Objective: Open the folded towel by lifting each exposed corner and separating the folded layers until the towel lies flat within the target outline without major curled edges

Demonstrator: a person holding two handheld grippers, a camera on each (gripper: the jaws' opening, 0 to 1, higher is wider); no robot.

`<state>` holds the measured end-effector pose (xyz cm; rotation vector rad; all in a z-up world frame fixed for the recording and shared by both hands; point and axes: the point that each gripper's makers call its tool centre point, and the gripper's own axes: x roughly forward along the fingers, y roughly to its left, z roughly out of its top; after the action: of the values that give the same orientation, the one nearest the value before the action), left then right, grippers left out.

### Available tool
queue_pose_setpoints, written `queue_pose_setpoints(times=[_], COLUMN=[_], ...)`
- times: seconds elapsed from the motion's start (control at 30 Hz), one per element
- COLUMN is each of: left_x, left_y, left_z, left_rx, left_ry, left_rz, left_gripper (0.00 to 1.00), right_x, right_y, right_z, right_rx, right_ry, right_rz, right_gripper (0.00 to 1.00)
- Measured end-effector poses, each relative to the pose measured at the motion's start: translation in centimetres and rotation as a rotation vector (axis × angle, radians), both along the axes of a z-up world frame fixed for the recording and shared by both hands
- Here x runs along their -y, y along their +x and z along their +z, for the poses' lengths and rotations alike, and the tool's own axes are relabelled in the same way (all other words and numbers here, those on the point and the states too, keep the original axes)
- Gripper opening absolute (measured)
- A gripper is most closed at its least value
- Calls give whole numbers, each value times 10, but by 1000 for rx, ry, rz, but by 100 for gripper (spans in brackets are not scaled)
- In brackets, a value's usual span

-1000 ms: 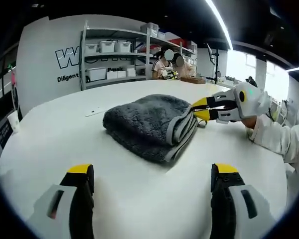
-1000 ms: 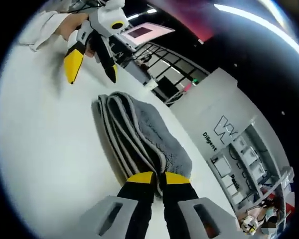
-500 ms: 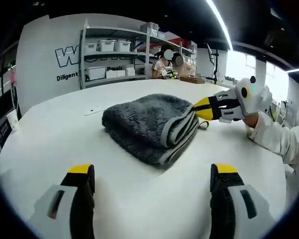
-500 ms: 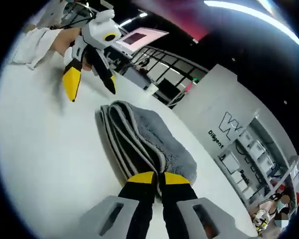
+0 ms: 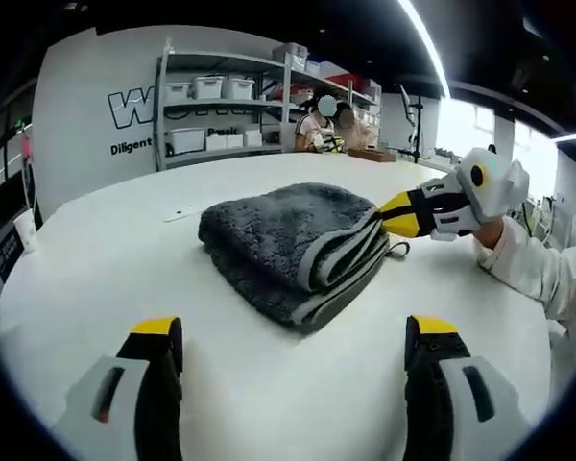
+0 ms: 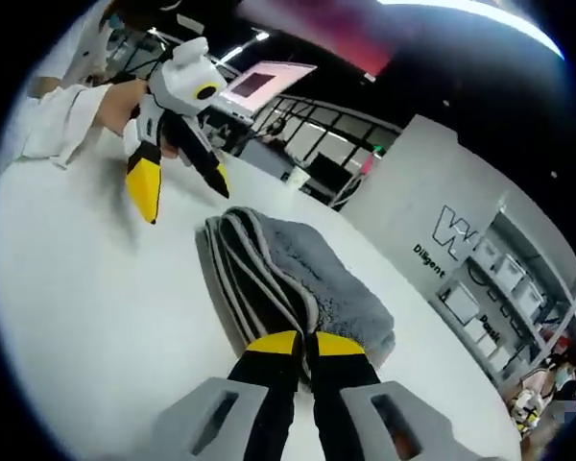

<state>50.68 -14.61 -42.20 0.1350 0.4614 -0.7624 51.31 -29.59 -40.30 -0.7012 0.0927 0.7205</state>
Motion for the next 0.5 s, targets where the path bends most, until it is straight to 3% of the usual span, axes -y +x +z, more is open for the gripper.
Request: queue_pose_setpoints(times=[0.5], left_x=[-3], left_y=[0], left_z=[0], left_rx=[-1], left_ry=[5], left_rz=[7], left_gripper=[95], right_x=[-11], right_y=[-10], right_z=[3], right_rx=[-70], right_ry=[81], right_rz=[29], right_gripper=[0])
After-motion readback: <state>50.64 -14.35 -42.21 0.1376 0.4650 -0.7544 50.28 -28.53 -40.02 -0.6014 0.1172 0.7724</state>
